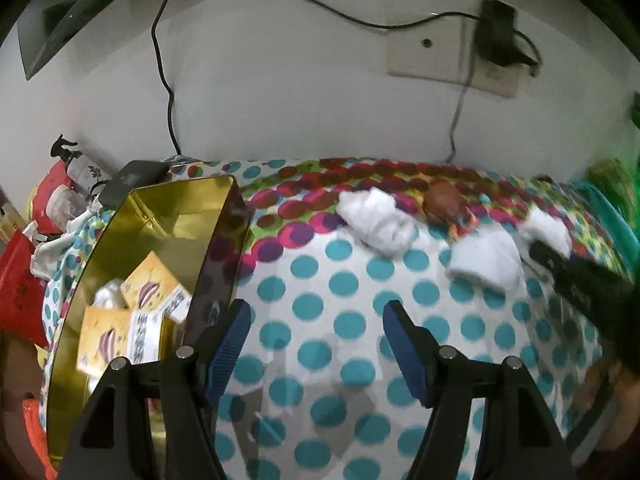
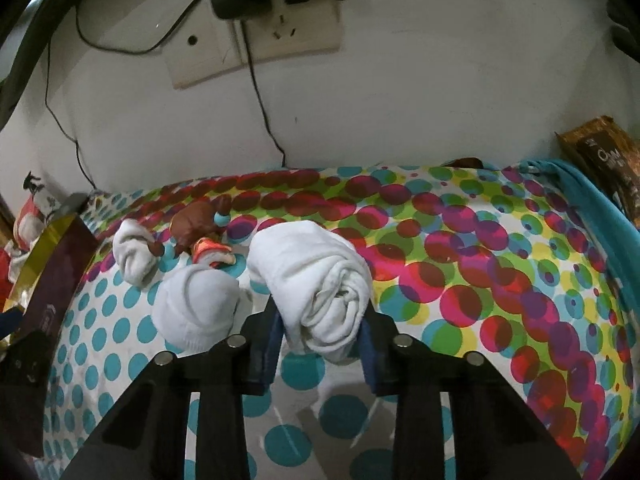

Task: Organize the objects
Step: 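Reach the right gripper to the rolled white towel and grasp it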

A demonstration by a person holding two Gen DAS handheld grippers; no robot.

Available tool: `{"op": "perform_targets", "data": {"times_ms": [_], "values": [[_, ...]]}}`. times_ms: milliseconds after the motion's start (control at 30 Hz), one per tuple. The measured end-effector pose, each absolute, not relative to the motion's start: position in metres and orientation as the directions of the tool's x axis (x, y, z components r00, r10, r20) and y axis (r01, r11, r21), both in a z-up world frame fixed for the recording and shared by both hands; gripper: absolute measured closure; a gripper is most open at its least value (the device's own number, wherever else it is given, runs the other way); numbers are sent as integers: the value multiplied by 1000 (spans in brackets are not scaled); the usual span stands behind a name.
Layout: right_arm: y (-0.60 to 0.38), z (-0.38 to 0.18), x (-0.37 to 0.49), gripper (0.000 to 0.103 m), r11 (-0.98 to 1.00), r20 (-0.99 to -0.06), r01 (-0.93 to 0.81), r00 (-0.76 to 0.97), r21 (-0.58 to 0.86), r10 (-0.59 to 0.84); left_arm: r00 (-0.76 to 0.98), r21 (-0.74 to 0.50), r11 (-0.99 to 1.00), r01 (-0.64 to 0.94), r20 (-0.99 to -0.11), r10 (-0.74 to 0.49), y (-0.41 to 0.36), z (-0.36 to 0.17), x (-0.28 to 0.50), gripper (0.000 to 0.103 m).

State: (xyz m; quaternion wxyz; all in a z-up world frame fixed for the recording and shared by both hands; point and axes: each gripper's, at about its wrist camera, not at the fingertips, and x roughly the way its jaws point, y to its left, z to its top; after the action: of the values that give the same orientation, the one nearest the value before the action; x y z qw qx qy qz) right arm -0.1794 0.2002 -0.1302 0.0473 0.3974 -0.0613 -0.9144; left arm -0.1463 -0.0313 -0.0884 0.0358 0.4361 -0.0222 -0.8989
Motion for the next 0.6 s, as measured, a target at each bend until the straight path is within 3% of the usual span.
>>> {"op": "perform_targets", "data": {"times_ms": [433,600], "values": [[199,-130,-177,75,-989,-719,28,-685,143,-123,-601,-62,-994,86,-799,-2,-18,-103,-202,32],[198,-133,-176,75,-990,-719,30,-684,138,-121,-574,-56,-993,107,-819,-15,-11,-112,-224,32]]}}
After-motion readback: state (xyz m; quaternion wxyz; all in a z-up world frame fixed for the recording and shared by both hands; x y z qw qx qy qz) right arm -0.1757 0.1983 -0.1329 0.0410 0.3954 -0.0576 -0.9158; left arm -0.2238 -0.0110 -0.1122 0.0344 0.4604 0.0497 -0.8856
